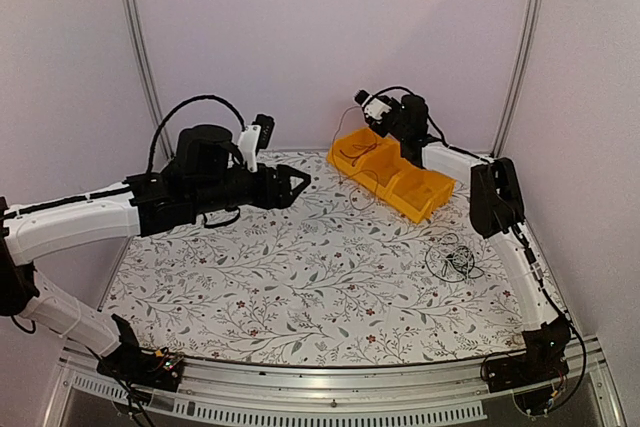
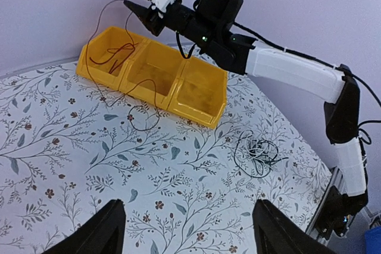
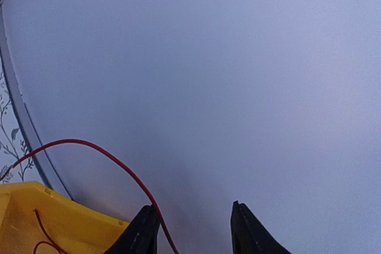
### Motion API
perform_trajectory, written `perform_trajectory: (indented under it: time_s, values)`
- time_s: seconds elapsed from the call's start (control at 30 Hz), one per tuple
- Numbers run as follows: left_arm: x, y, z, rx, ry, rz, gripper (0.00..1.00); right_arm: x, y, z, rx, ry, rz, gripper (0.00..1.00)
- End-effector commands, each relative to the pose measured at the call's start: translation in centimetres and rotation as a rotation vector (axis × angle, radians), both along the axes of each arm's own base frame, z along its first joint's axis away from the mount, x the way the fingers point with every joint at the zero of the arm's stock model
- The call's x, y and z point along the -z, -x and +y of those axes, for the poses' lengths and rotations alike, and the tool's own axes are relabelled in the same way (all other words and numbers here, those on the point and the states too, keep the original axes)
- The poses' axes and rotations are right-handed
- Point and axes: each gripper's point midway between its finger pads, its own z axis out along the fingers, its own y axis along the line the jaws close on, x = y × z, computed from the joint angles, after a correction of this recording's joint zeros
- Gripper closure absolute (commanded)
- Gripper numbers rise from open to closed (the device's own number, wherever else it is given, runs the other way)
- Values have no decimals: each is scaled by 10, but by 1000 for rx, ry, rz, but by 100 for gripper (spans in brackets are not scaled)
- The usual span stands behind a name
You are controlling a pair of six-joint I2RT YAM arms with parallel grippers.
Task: Untangle the cables
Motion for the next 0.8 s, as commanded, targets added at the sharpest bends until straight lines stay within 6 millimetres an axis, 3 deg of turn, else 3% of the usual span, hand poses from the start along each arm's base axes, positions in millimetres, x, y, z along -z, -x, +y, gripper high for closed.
perform_trajectory:
  time_s: [0.0,0.1,0.13,0.23,0.37,0.5,0.57,0.67,0.77]
  values:
    - [-26,4,-15,49,94,-80,24,-18,17,-3,-12,14,91,45]
    - [-24,3,-16,52,90,-88,24,-16,28,-1,-44,50,170,19]
    - [-23,3,-15,52,89,-90,24,-17,31,-4,-38,58,188,14]
    - [-21,4,-11,39,92,-95,24,-16,41,-12,-16,60,233,11]
    - [-14,7,3,-1,97,-95,24,-41,79,-11,-101,66,319,3]
    - [-5,7,22,-66,89,-90,23,-21,132,11,-258,130,521,1]
    - [-2,7,29,-92,84,-84,24,0,154,23,-301,192,603,3]
    - [1,7,39,-125,76,-75,23,35,176,40,-332,291,692,14]
    - [2,10,44,-135,80,-67,24,62,184,50,-337,342,752,20]
